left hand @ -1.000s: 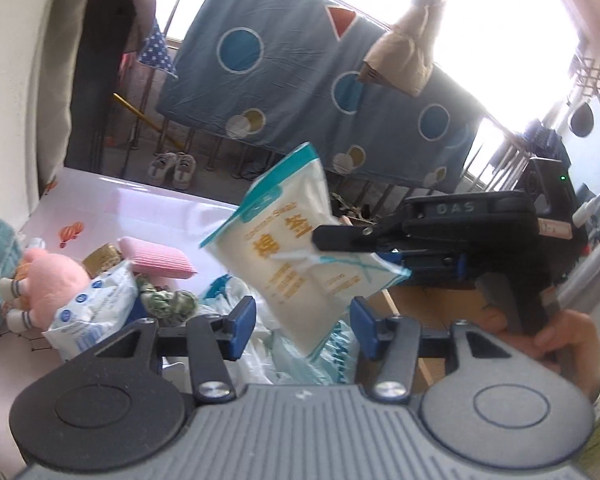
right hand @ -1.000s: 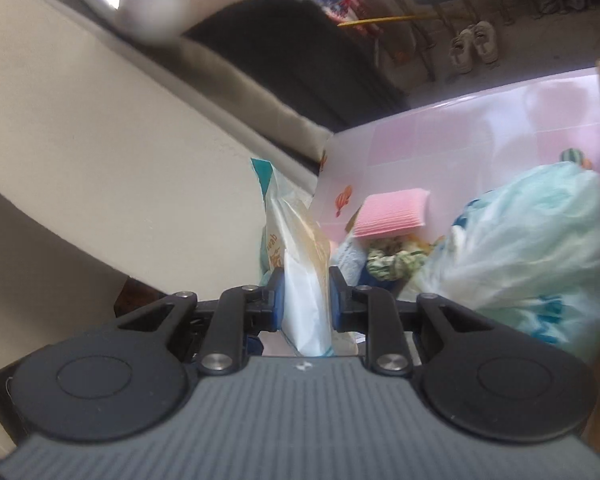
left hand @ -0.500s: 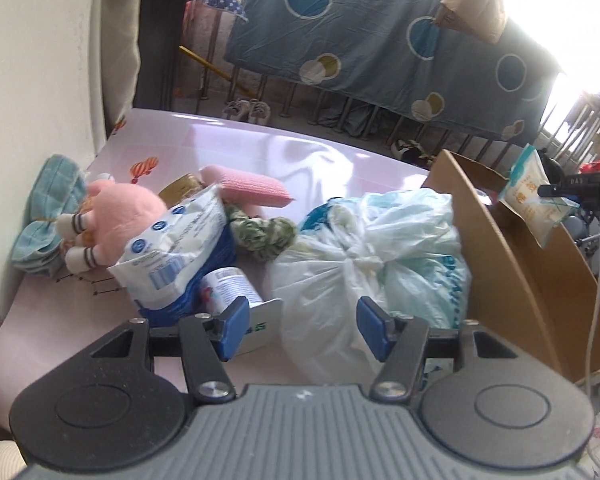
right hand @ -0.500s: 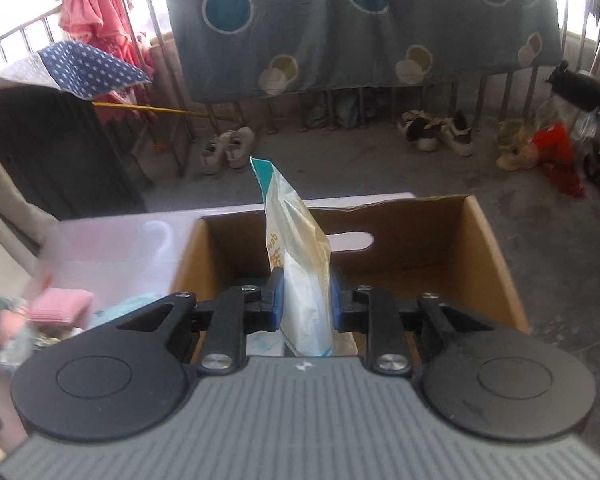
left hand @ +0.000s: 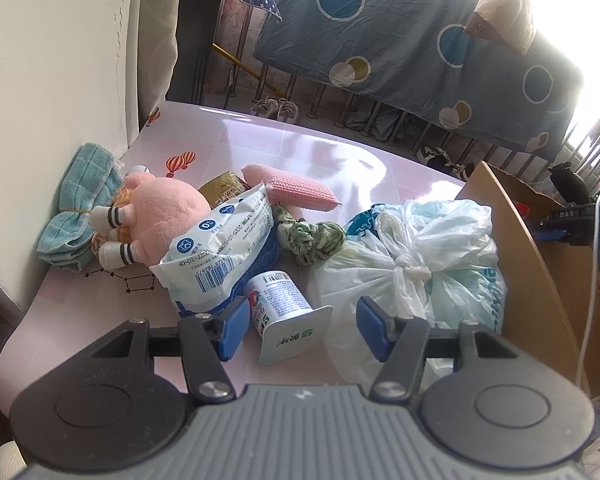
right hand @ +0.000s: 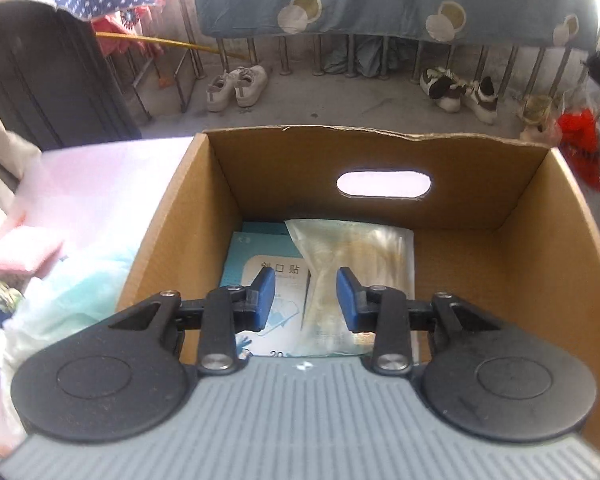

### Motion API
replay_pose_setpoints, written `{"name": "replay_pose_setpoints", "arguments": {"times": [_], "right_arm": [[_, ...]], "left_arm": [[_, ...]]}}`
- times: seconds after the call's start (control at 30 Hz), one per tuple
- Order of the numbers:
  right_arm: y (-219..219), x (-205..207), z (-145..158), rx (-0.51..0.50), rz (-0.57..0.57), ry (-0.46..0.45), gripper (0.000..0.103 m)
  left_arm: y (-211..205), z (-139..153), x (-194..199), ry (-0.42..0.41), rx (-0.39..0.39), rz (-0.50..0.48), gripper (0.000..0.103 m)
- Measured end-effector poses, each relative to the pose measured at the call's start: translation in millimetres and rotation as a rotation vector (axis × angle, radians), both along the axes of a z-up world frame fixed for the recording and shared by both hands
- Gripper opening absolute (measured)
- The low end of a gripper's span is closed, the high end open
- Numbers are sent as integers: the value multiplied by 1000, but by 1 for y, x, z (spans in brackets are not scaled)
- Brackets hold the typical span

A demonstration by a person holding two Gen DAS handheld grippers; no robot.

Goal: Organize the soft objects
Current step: 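Open the right gripper and move it back toward the item pile, then lower the right gripper onto the pink knitted pad and close it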

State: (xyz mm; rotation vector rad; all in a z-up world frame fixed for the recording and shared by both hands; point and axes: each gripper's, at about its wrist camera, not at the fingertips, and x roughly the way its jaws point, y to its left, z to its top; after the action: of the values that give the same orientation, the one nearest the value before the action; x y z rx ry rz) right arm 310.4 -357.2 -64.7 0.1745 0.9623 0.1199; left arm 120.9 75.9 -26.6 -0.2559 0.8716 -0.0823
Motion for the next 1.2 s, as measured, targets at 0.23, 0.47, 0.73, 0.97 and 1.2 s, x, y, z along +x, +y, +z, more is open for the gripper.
{"name": "replay_pose_setpoints", "arguments": {"times": [0.23,0.47,0.73,0.97,1.2], "right_arm": [[-32,2,-47,164,-165,176,32],[-34,-24,-15,222,-165,119,34],[-5,-68,51,322,-37,24,43],[62,-101,75,429,112,36,46],[141,-91,92,501,256,92,49]], "left_arm": [[12,-2,-10,0,37,28,62],[29,2,-30,-30,110,68,69],[36,5,-52,-67,161,87,70],[38,5,-66,-81,171,85,71],[37,30,-41,-129,124,59,71]]}}
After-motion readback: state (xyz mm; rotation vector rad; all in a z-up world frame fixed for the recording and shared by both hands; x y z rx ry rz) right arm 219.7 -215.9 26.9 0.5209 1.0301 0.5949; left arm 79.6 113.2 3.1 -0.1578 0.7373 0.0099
